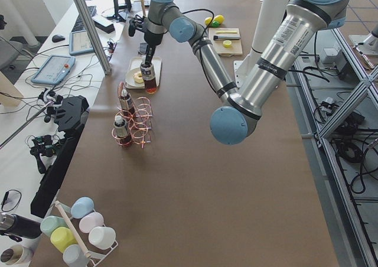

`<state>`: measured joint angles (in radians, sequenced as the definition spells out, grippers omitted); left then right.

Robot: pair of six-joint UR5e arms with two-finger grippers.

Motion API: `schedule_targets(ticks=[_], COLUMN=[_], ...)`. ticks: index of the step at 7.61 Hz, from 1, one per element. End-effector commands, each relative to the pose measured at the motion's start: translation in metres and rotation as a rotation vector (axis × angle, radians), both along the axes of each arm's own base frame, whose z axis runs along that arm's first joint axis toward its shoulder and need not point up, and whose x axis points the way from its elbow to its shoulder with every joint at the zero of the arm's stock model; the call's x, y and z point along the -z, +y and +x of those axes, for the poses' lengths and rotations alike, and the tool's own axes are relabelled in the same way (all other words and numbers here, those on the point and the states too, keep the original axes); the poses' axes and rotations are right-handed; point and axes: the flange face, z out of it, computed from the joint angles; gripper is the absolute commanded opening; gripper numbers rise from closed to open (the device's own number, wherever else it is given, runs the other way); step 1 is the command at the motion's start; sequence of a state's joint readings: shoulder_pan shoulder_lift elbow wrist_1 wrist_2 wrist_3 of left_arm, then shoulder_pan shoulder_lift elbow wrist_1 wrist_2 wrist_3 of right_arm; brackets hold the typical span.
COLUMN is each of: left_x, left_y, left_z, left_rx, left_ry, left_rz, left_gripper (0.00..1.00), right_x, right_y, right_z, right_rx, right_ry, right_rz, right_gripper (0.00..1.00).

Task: Place tea on tray
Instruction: 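Carry the tea bottle with the left gripper and set it on the table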

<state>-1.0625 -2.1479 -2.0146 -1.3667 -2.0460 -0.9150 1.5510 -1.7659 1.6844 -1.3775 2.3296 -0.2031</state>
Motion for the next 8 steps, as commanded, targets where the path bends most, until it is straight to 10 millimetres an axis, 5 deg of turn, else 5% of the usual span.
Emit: schedule_targets(ticks=[1, 3, 4, 6, 8], left_x=[0.071, 0.091, 0.099, 0.114, 0.115], left_y=[0.054, 0.121, 0.148, 0.168, 0.186], left_z=[0.114, 0.212, 0.242, 0.283, 0.304], left_rx=[0.000, -0.012, -0.012, -0.021, -0.014], left_ry=[-0.019, -0.027, -0.019, -0.015, -0.029], left_rz=[-0.052, -0.048, -0.053, -0.097, -0.083], left_gripper=[0.00, 0.00, 0.00, 0.00, 0.00], right_x=[0.002, 0.003, 0.006, 0.007, 0.004], right_y=[-0.001, -0.001, -0.004, -0.003, 0.004], right_z=[0.000, -0.001, -0.004, -0.005, -0.006], right_rx=[0.000, 0.002, 0.009, 0.013, 0.014], right_ry=[-0.005, -0.007, -0.007, -0.012, -0.019], right_rz=[0.013, 0.021, 0.033, 0.057, 0.072], right_gripper=[1.00, 1.00, 1.00, 1.00, 1.00])
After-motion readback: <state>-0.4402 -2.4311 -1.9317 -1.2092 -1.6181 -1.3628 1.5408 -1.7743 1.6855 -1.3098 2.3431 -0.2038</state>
